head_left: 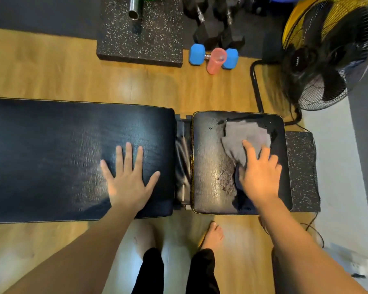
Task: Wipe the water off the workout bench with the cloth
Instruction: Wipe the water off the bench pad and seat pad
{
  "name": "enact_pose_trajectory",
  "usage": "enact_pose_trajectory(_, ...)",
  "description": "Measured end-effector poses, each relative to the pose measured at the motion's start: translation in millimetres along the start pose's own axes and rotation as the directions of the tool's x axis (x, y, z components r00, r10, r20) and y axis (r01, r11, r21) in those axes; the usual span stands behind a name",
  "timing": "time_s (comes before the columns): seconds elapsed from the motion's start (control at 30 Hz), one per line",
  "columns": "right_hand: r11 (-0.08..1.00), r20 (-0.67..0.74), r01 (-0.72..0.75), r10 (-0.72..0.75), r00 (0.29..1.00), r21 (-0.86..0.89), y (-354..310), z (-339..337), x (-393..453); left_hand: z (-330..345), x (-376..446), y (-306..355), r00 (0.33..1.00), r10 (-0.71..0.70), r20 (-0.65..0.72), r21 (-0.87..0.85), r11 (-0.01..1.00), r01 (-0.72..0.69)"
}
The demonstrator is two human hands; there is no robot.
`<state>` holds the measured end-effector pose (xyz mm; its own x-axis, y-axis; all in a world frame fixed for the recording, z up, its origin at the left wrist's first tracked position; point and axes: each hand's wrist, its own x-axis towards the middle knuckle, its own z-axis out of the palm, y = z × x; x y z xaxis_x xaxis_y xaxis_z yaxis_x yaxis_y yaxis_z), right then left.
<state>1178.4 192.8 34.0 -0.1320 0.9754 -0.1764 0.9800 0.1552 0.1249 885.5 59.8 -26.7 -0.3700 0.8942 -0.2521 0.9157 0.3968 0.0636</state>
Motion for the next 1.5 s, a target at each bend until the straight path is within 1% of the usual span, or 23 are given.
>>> enact_pose_trajectory(0.07,0.997,0.019,-0.063,0.063,0.998,0.043,7.0,-2.3,23.6,2.7,-1.2,1.7,1.0,-0.015,-0.017,0.045,0.999,0.016)
enact_pose_trajectory(0.13,0.993,0.007,-0.11,0.11,0.994,0.035,5.9,-1.8,34.9,4.6,-2.0,3.0,0.999,-0.027,-0.028,0.063,0.998,0.029)
enact_pose_trajectory(0.2,0.994,-0.016,-0.103,0.104,0.994,0.044,-2.1,-2.2,28.8,4.0,-1.3,3.5,0.999,-0.028,-0.041,0.047,0.998,0.03)
enact_pose_trajectory(0.3,0.998,0.001,-0.004,0.004,1.0,0.069,-15.2,1.6,-12.3,4.4,-1.1,4.0,0.997,-0.034,-0.063,0.031,0.999,0.036)
enact_pose_trajectory(0.37,0.992,0.015,0.11,-0.111,0.994,0.055,-20.1,5.2,-46.9,2.6,-0.9,5.1,0.998,-0.037,-0.06,0.018,0.999,0.038)
enact_pose_trajectory(0.43,0.973,0.046,0.226,-0.229,0.972,0.049,-16.5,10.8,-72.6,2.0,-2.2,4.9,0.997,-0.03,-0.07,0.006,1.0,0.03)
enact_pose_trajectory(0.47,0.964,0.062,0.262,-0.264,0.962,0.047,-11.9,12.5,-79.0,2.5,-2.5,4.1,0.997,-0.031,-0.077,-0.002,1.0,0.031)
enact_pose_trajectory(0.53,0.959,0.044,0.277,-0.28,0.959,0.055,1.7,13.6,-73.6,2.8,-2.4,4.1,0.996,-0.036,-0.087,-0.016,0.999,0.034)
enact_pose_trajectory(0.63,0.974,0.011,0.221,-0.222,0.975,0.045,15.9,9.4,-40.2,3.1,-2.2,3.8,0.995,-0.038,-0.091,-0.02,0.999,0.036)
enact_pose_trajectory(0.7,0.987,0.004,0.156,-0.156,0.988,0.03,20.9,5.5,-7.9,3.9,-2.8,3.0,0.995,-0.036,-0.088,-0.028,0.999,0.034)
enact_pose_trajectory(0.77,0.996,-0.003,0.047,-0.047,0.999,0.073,22.6,0.0,23.8,3.6,-3.3,2.6,0.995,-0.038,-0.09,-0.029,0.999,0.036)
enact_pose_trajectory(0.83,0.985,0.013,-0.075,0.074,0.997,0.157,19.5,-3.7,44.7,2.7,-3.6,2.3,0.995,-0.04,-0.092,-0.029,0.999,0.037)
enact_pose_trajectory(0.87,0.976,0.019,-0.114,0.112,0.993,0.188,15.9,-3.6,48.3,2.3,-3.8,2.3,0.995,-0.04,-0.092,-0.03,0.999,0.037)
enact_pose_trajectory(0.93,0.975,-0.001,-0.123,0.125,0.992,0.186,4.4,-3.3,39.4,1.3,-3.6,3.3,0.995,-0.036,-0.089,-0.027,0.999,0.034)
enact_pose_trajectory(1.0,0.987,-0.029,-0.059,0.064,0.998,0.151,-8.8,-0.1,12.0,1.6,-3.7,2.8,0.996,-0.034,-0.083,-0.021,0.999,0.033)
enact_pose_trajectory(1.1,0.988,-0.014,0.096,-0.095,0.995,0.119,-24.0,6.6,-42.4,2.9,-3.0,2.2,0.996,-0.038,-0.084,-0.01,0.999,0.037)
enact_pose_trajectory(1.17,0.973,0.031,0.211,-0.215,0.976,0.094,-26.8,11.6,-76.0,3.3,-2.7,2.4,0.997,-0.038,-0.074,0.002,0.999,0.038)
enact_pose_trajectory(1.23,0.944,0.073,0.321,-0.326,0.943,0.071,-21.1,14.8,-94.3,3.7,-2.5,2.1,0.997,-0.039,-0.07,0.006,0.999,0.039)
enact_pose_trajectory(1.3,0.925,0.058,0.372,-0.377,0.925,0.075,-9.8,15.4,-87.1,3.4,-2.7,1.7,0.997,-0.039,-0.07,0.001,0.999,0.039)
enact_pose_trajectory(1.4,0.945,0.012,0.318,-0.32,0.947,0.076,3.7,11.0,-51.1,3.4,-3.3,1.2,0.996,-0.038,-0.076,-0.006,0.999,0.037)
enact_pose_trajectory(1.5,0.983,-0.016,0.148,-0.147,0.989,0.105,11.2,3.4,1.6,2.8,-2.6,1.7,0.997,-0.034,-0.069,-0.013,0.999,0.033)
